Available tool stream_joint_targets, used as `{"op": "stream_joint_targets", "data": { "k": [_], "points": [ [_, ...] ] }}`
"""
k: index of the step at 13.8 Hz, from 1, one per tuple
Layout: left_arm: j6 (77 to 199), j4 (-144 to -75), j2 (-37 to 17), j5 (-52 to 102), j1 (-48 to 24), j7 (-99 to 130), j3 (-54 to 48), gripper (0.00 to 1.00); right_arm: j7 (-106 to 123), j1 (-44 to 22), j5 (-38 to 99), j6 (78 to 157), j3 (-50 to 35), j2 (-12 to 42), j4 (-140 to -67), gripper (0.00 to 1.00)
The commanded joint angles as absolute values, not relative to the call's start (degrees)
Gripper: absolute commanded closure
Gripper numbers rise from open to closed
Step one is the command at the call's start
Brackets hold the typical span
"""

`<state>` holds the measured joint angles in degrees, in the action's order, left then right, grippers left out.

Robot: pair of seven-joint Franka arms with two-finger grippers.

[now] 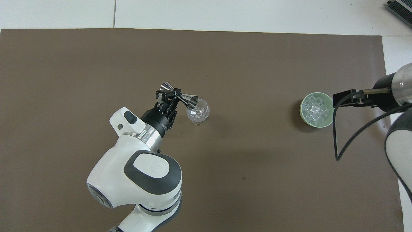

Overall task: Pour wine and add ice with both arms
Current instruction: 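Tilt the silver cup over the wine glass with the left gripper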

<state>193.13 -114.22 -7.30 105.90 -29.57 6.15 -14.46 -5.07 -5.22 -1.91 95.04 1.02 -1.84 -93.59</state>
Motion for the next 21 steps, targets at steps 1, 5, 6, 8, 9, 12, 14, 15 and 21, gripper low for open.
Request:
{"op": "stream_joint_targets", "data": {
  "k": [1,5,6,8,9,12,14,15,21],
  "points": [
    [195.1,-112.6,-8.3,105.3,-30.9,3.6,-13.7,1.0,-5.4,-5.3,-1.6,94.6,1.1,-2.5,-94.1,0.0],
    [195.3,-112.6,-8.4,105.3,-30.9,1.2,-13.7,1.0,-5.4,-5.3,-1.6,94.6,1.1,-2.5,-94.1,0.0],
    [195.6,-112.4,-8.4,105.3,-30.9,0.6,-13.7,1.0,-5.4,-5.3,-1.6,94.6,1.1,-2.5,-94.1,0.0],
    [196.2,-112.1,-8.7,105.2,-31.0,0.5,-13.7,1.0,-5.4,-5.3,-1.6,94.6,1.1,-2.5,-94.1,0.0],
    [196.2,-111.8,-8.8,105.2,-31.0,0.4,-13.7,1.0,-5.4,-5.3,-1.7,94.6,1.1,-2.5,-94.1,0.0],
    [196.3,-111.4,-9.1,105.1,-31.0,-0.9,-13.7,1.0,-5.4,-5.3,-1.6,94.6,1.1,-2.5,-94.1,0.0],
    [198.0,-110.0,-10.1,105.0,-31.0,-2.9,-13.7,1.0,-5.4,-5.3,-1.6,94.6,1.1,-2.5,-94.1,0.0],
    [198.0,-110.0,-10.3,105.0,-31.0,-3.2,-13.7,1.0,-5.4,-5.3,-1.6,94.6,1.1,-2.5,-94.1,0.0],
    [199.1,-110.0,-10.4,105.0,-32.0,-6.9,-13.7,1.0,-5.4,-5.3,-1.6,94.6,1.1,-2.5,-94.1,0.0]
  ]
}}
